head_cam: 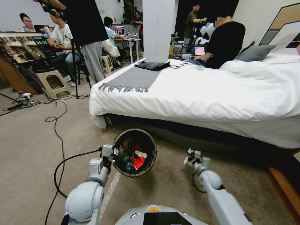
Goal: Pick up the trash bin, then pick up the garbage from the floor and place it into the trash bin.
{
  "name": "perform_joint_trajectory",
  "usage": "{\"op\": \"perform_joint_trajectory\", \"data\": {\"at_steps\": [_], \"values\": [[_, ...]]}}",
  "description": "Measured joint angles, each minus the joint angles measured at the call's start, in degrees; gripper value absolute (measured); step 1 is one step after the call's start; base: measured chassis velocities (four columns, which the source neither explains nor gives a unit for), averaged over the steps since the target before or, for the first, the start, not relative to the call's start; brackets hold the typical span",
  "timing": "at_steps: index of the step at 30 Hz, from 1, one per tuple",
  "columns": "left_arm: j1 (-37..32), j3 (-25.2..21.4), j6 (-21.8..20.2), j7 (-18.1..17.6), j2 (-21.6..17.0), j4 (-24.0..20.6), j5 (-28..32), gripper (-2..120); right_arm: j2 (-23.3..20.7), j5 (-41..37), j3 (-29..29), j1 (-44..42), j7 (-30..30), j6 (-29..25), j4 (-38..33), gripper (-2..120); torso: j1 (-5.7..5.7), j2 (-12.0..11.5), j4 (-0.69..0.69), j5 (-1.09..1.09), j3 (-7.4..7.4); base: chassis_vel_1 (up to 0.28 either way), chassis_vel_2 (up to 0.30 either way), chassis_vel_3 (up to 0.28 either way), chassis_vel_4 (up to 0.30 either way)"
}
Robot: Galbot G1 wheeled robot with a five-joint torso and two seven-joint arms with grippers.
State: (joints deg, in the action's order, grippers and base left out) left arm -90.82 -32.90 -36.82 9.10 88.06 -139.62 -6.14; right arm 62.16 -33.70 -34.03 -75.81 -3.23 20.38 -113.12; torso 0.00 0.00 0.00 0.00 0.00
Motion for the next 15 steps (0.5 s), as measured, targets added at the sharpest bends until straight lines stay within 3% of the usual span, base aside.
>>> {"op": "perform_joint_trajectory", "data": {"at_steps": [7,12,15], "values": [[0.2,0.2,0.0,0.0,0.1,0.3,-0.1,1,-1.9,-3.3,1.8,1.1,-0.6,2.6,-15.3,0,0.0,0.0,0.0,-0.01,0.0,0.0,0.0,0.0,0.0],[0.3,0.2,0.0,0.0,0.0,0.4,-0.1,1,-2.8,-4.7,4.9,2.9,-1.5,3.7,-19.6,0,0.0,0.0,0.0,-0.01,0.0,0.0,0.0,0.0,0.0],[0.3,0.1,0.0,0.0,0.0,0.5,-0.1,1,-4.0,-5.2,10.0,4.6,-1.5,4.1,-23.2,0,0.0,0.0,0.02,0.0,0.0,0.0,0.0,0.0,0.0]]}}
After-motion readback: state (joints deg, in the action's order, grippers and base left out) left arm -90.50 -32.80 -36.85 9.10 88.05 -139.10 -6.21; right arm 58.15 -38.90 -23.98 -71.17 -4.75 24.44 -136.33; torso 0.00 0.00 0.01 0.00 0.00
